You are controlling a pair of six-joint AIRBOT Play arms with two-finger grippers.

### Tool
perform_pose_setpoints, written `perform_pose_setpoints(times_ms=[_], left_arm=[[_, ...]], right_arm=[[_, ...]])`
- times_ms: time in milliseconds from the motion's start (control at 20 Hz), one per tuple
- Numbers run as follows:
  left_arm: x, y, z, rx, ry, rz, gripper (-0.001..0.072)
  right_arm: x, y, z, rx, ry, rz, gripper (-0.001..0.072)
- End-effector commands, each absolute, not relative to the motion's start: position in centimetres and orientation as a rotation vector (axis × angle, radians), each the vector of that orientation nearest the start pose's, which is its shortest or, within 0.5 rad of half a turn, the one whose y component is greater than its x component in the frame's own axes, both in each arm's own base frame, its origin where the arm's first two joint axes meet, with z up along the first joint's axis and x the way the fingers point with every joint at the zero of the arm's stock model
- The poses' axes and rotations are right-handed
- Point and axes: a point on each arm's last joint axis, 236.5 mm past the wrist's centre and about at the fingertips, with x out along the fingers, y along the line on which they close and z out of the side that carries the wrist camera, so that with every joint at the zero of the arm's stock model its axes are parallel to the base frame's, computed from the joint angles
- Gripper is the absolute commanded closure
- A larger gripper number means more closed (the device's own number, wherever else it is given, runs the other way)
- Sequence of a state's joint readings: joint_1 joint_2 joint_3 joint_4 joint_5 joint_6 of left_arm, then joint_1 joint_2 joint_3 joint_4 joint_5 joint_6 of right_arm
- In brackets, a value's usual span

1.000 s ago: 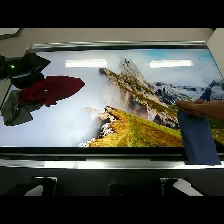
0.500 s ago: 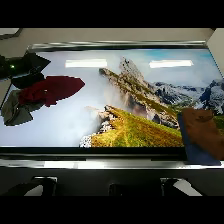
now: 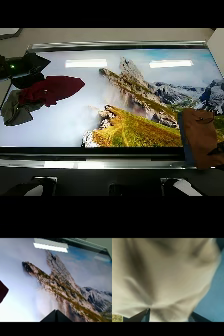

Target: Fold the shirts.

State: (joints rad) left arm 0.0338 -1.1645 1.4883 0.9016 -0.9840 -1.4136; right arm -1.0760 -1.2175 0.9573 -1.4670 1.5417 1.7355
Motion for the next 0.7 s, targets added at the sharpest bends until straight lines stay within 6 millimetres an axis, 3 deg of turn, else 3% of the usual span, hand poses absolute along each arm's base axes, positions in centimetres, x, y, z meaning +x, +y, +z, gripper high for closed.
perform_pose_setpoints(times_ms=[0, 100, 150, 250, 300, 350, 400, 450, 550, 600, 650], left_arm=[[44.7, -10.7, 25.9, -0.401, 0.587, -0.428, 0.0685], [44.6, -10.7, 27.0, -0.394, 0.563, -0.433, 0.0686], [44.7, -10.7, 28.1, -0.386, 0.538, -0.436, 0.0685], [44.8, -10.4, 31.2, -0.333, 0.456, -0.437, 0.0686], [45.1, -9.7, 32.2, -0.259, 0.427, -0.404, 0.0687], [45.6, -8.5, 32.3, -0.164, 0.424, -0.332, 0.0687], [46.3, -6.5, 31.3, -0.061, 0.454, -0.209, 0.0688], [46.7, -4.3, 29.7, 0.029, 0.505, -0.081, 0.0687], [46.3, -1.3, 24.9, 0.16, 0.687, 0.106, 0.0686], [45.6, -1.4, 21.5, 0.172, 0.812, 0.116, 0.0665], [44.6, -2.0, 17.9, 0.161, 0.94, 0.102, 0.0475]], right_arm=[[13.5, -20.8, -2.0, 1.089, 1.498, -0.811, 0.0156], [15.1, -24.2, 2.3, 0.981, 1.391, -0.821, 0.0156], [17.0, -27.0, 5.8, 0.89, 1.267, -0.833, 0.0156], [22.5, -31.4, 14.7, 0.74, 0.922, -0.801, 0.0156], [26.0, -32.3, 20.2, 0.664, 0.726, -0.737, 0.0157], [28.9, -31.7, 24.4, 0.59, 0.603, -0.668, 0.0158], [31.8, -29.6, 27.4, 0.513, 0.536, -0.582, 0.0159], [34.1, -26.8, 28.2, 0.471, 0.535, -0.503, 0.016], [38.0, -18.3, 25.4, 0.437, 0.7, -0.321, 0.0161], [39.1, -14.5, 22.8, 0.439, 0.805, -0.266, 0.0161], [39.6, -10.9, 19.8, 0.431, 0.923, -0.212, 0.0159]])
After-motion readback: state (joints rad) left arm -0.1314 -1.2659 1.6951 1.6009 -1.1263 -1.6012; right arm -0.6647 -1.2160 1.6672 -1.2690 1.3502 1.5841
